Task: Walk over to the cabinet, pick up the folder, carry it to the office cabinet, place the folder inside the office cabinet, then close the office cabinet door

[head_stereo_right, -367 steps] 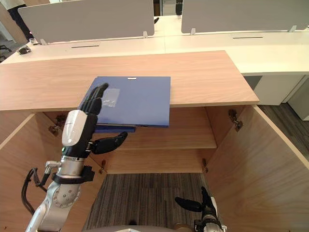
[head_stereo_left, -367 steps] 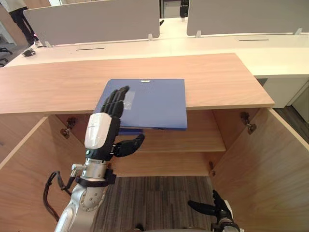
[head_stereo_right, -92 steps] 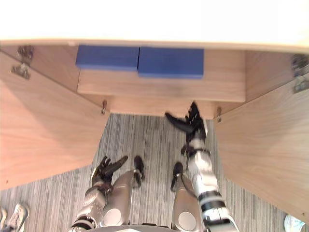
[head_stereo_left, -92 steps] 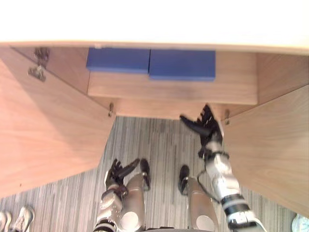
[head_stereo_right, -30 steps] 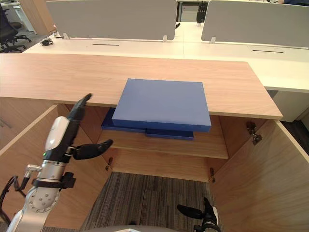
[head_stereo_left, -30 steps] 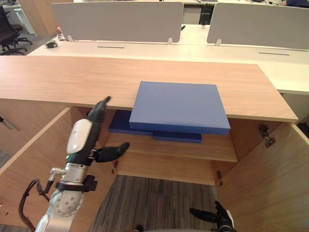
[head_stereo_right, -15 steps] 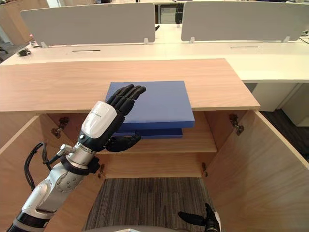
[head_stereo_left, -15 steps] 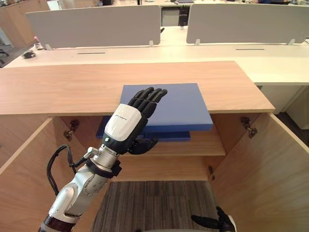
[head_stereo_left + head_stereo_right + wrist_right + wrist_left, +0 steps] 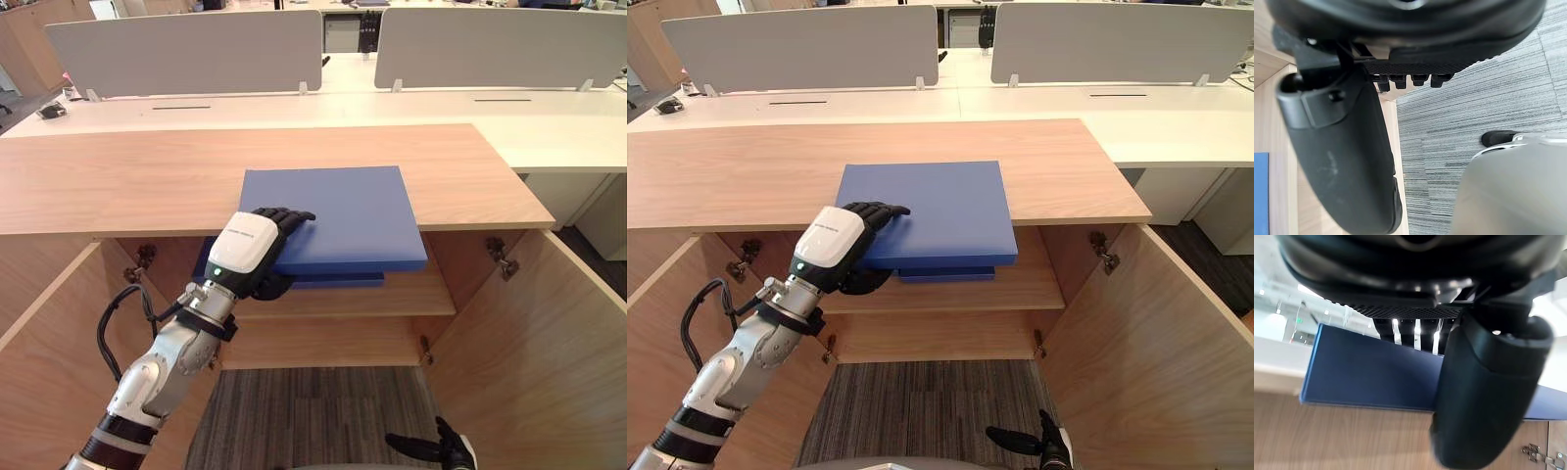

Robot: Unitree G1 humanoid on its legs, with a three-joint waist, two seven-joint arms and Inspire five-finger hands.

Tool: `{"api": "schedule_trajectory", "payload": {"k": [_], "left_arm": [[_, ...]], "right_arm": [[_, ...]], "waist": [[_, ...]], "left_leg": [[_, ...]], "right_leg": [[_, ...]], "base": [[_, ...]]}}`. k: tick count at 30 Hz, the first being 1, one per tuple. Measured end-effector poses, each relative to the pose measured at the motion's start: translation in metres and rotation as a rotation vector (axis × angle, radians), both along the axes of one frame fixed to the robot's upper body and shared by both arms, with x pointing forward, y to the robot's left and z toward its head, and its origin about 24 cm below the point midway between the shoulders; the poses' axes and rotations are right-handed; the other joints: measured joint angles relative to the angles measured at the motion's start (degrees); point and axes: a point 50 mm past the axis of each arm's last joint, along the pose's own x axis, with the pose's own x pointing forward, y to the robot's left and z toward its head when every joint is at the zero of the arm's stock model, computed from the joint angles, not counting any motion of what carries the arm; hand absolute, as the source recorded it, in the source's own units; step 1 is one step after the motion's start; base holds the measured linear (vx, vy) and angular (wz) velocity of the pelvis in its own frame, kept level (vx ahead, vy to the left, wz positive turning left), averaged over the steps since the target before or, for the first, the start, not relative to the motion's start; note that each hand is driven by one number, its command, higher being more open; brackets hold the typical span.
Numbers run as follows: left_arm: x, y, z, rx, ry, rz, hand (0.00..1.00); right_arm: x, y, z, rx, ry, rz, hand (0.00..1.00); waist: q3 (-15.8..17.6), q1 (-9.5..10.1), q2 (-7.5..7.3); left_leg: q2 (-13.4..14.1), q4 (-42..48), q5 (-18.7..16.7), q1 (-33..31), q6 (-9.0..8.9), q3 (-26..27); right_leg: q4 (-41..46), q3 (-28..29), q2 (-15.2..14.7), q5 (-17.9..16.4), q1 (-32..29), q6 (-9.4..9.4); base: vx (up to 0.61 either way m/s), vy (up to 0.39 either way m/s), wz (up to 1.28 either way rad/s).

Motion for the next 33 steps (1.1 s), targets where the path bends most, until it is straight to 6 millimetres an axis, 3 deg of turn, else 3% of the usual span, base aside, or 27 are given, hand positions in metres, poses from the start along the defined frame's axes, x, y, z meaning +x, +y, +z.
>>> {"api": "schedule_trajectory", "payload": {"k": [3,7,10,13,19,23,28,33], "left_arm": [[0.001,-0.004,0.016,-0.020,-0.084,-0.028,0.00],[-0.002,-0.005,0.013,-0.067,-0.057,-0.034,0.00],[-0.013,-0.009,0.014,-0.115,-0.068,-0.039,0.00],[-0.030,-0.013,0.014,-0.198,-0.064,-0.042,0.00],[-0.066,-0.018,0.023,-0.481,-0.044,-0.085,0.00],[-0.085,0.000,0.032,-0.797,-0.031,-0.072,0.00],[-0.094,0.020,0.043,-1.122,-0.029,-0.145,0.00],[-0.094,0.023,0.045,-1.402,0.101,-0.386,0.00]], "right_arm": [[0.000,0.001,0.000,0.005,-0.004,-0.008,1.00],[0.006,0.003,0.002,0.012,-0.032,-0.013,1.00],[0.013,0.006,0.006,0.021,-0.074,-0.023,1.00],[0.034,0.012,0.019,0.037,-0.192,-0.041,1.00],[0.083,0.017,0.078,0.049,-0.578,-0.071,1.00],[0.101,0.013,0.138,0.078,-0.891,-0.108,1.00],[0.112,0.009,0.216,0.161,-1.277,-0.090,1.00],[0.133,0.013,0.281,0.246,-1.618,0.070,1.00]], "waist": [[-0.1,0.08,-0.14],[-0.2,0.01,-0.18],[-0.2,0.11,-0.23],[-0.2,-0.04,-0.22],[-0.2,0.10,-0.33],[-0.1,0.25,-0.43],[0.4,0.44,-1.29],[0.6,0.34,-1.55]], "left_leg": [[0.0,0.0,0.0,0.0,-0.01,-0.1],[0.1,0.0,0.0,-0.3,-0.04,0.1],[0.2,0.0,0.0,-1.0,-0.04,0.6],[0.2,0.3,0.0,-1.3,-0.05,1.2],[0.3,0.0,-0.2,-1.4,0.02,1.6],[0.3,0.0,-0.5,-1.5,-0.40,1.8],[0.3,0.3,-0.4,-1.6,-0.17,1.8],[0.1,0.3,-0.5,-1.7,-0.01,1.8]], "right_leg": [[-0.4,-0.1,0.0,0.1,0.1,0.00],[-0.3,0.2,0.0,0.2,-0.2,0.13],[-0.2,0.7,0.1,0.4,-1.2,0.15],[-0.1,1.6,0.2,0.7,-1.8,0.09],[0.6,2.1,0.2,0.8,-2.6,0.02],[0.6,2.4,0.2,0.8,-2.9,0.03],[0.4,2.4,0.2,0.9,-2.9,0.16],[0.5,2.5,0.1,1.0,-2.7,0.33]], "base": [[0.00,0.000,0.00],[-0.01,-0.005,-0.03],[0.01,-0.004,-0.10],[0.02,-0.006,-0.14],[-0.02,-0.010,-0.04],[-0.03,-0.002,-0.03],[0.01,-0.004,0.00],[0.00,0.000,0.00]]}}
